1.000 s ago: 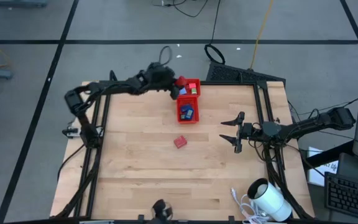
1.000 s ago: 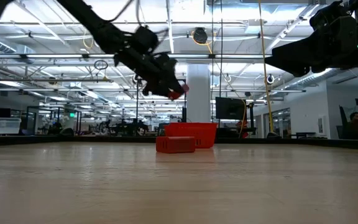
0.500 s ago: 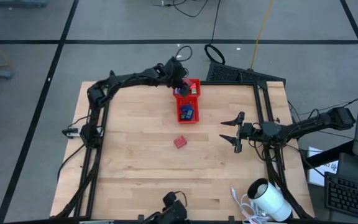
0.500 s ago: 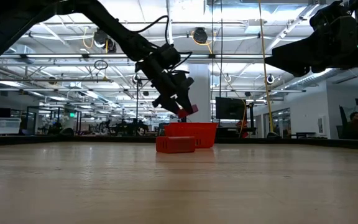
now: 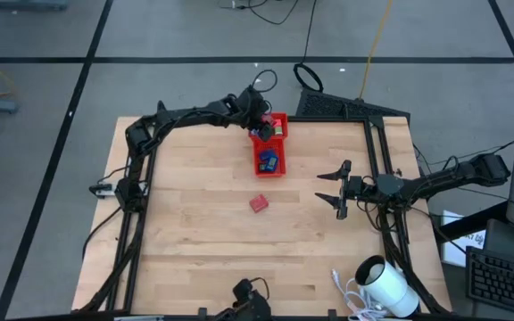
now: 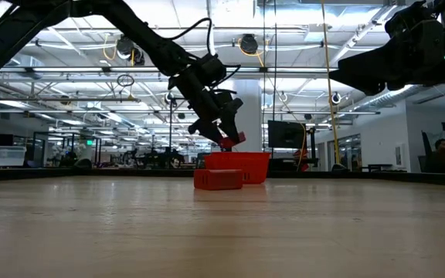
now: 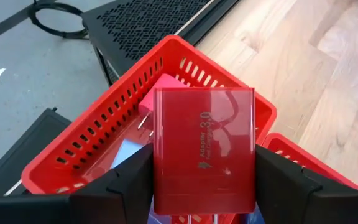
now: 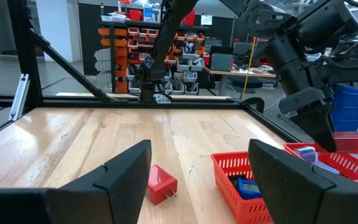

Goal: Pick & Place Office items
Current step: Put the bottom red charger adapter into the top red bin, then put the red charger adapter into the top red bin

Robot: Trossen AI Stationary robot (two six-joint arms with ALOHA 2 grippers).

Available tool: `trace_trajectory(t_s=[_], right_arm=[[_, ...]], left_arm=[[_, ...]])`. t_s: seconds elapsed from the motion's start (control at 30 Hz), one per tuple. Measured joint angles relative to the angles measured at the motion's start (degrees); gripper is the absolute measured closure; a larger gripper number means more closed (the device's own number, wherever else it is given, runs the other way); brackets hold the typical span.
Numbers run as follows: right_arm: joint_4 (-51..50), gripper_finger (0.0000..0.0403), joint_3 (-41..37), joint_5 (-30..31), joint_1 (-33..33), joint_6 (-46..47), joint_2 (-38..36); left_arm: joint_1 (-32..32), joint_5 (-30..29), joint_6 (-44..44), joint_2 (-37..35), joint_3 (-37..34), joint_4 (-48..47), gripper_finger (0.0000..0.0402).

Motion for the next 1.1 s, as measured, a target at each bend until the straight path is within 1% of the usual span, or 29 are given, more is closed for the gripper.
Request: trace_trajectory(t_s=[0.1,0.2,0.33,0.57,0.87,1.0,1.1], right_arm=[[0.0,0.0140,0.0,0.0,0.0,0.0,0.0],[0.0,0.0140,0.0,0.0,0.0,0.0,0.0],[0.0,0.0140,0.0,0.0,0.0,0.0,0.0],[0.0,0.0140,0.0,0.0,0.0,0.0,0.0],[0.0,0.0140,0.0,0.0,0.0,0.0,0.0],[0.0,0.0140,0.0,0.0,0.0,0.0,0.0],[0.0,0.0140,0.0,0.0,0.0,0.0,0.0]], left_arm=[[-0.4,-1.0,-0.1,0.0,-0.7,0.1,0.0175],[-0.5,-2.4,-0.6,0.0,-1.3,0.2,0.0189],[-0.4,-2.6,-1.1,0.0,-2.0,0.6,0.0190],[-0.5,-2.6,-1.5,0.0,-2.0,0.8,0.0155],[-0.7,-2.6,-1.0,0.0,-2.0,1.8,0.0149],[-0.7,-2.5,1.8,-0.1,-2.0,3.3,0.0148],[-0.6,-0.8,2.0,-1.2,-2.0,2.6,0.0147]])
